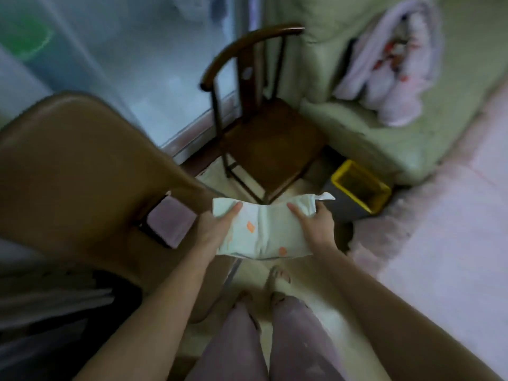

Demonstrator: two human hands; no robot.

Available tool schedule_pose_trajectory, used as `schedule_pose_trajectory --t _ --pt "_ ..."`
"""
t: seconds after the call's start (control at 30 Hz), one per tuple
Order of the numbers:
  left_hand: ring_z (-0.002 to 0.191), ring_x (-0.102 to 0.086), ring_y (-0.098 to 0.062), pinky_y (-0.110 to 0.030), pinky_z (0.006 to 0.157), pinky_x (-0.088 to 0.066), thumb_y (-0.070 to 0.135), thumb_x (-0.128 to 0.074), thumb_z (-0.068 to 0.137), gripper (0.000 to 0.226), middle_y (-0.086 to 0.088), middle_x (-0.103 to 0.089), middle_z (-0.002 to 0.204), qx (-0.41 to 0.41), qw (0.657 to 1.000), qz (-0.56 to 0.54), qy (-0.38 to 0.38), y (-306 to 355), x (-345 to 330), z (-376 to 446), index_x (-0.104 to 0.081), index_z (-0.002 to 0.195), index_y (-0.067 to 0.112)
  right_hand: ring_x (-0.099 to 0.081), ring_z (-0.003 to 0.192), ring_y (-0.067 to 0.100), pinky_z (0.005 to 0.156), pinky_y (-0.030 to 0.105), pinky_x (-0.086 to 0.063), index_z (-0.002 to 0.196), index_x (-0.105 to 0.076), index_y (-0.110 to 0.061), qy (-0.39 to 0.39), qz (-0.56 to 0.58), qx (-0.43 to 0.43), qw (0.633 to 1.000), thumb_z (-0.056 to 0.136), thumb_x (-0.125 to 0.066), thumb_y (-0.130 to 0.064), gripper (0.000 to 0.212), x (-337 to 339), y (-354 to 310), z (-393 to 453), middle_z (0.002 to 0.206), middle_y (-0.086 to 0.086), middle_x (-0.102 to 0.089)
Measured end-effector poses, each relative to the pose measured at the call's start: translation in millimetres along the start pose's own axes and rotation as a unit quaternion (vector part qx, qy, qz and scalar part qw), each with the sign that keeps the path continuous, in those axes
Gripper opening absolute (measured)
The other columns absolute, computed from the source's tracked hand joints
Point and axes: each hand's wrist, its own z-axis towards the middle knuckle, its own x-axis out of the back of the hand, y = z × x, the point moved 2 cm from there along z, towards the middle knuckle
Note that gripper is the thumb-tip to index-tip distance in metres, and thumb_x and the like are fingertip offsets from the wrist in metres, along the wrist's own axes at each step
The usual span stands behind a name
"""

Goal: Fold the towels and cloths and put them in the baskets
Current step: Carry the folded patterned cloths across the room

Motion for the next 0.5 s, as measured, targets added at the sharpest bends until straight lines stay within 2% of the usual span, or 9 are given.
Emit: schedule_pose_trajectory --t 0.13,0.27,0.4,0.47,0.5 --pt "0.078 -0.058 -0.014 -0.026 0.064 -0.045 0.046 -0.070 0.081 0.042 0.000 -0.062 0.100 -0.096 0.985 0.102 -0.104 15 -88 -57 -0.053 0.104 0.015 -0.059 0.090 0.016 0.077 0.028 -0.043 0.099 -0.062 -0.016 0.143 0.094 -0.053 0.984 0.083 -0.068 -0.042 0.031 109 52 -44 0.091 -0.004 -0.064" --pt "0.083 -0.055 -0.019 -0.029 0.073 -0.044 0.040 -0.068 0.085 0.032 -0.002 -0.057 0.095 -0.162 0.955 0.170 -0.183 8 -190 -136 -0.051 0.101 0.018 -0.062 0.087 0.020 0.074 0.030 -0.045 0.097 -0.066 -0.012 0.275 0.191 -0.132 0.933 0.089 -0.059 -0.046 0.035 214 129 -104 0.094 0.006 -0.068" --pt "0.085 -0.065 -0.021 -0.027 0.071 -0.047 0.046 -0.068 0.083 0.038 -0.004 -0.067 0.091 -0.219 0.895 0.260 -0.289 -26 -297 -232 -0.065 0.094 0.011 -0.064 0.085 0.023 0.076 0.038 -0.051 0.092 -0.066 -0.009 0.389 0.268 -0.173 0.864 0.090 -0.055 -0.045 0.038 306 215 -182 0.088 0.007 -0.068" --pt "0.089 -0.065 -0.020 -0.028 0.073 -0.049 0.053 -0.065 0.082 0.047 -0.005 -0.068 0.100 -0.241 0.852 0.307 -0.348 -57 -350 -283 -0.064 0.100 0.010 -0.063 0.086 0.022 0.077 0.036 -0.051 0.093 -0.065 -0.010 0.445 0.289 -0.200 0.824 0.089 -0.055 -0.046 0.038 344 265 -228 0.091 0.005 -0.067" --pt "0.086 -0.064 -0.020 -0.027 0.070 -0.050 0.050 -0.062 0.085 0.042 -0.006 -0.067 0.101 -0.236 0.831 0.330 -0.381 -76 -375 -312 -0.062 0.098 0.011 -0.062 0.085 0.020 0.077 0.033 -0.049 0.094 -0.065 -0.011 0.472 0.297 -0.214 0.802 0.089 -0.054 -0.047 0.038 363 293 -252 0.092 0.004 -0.066"
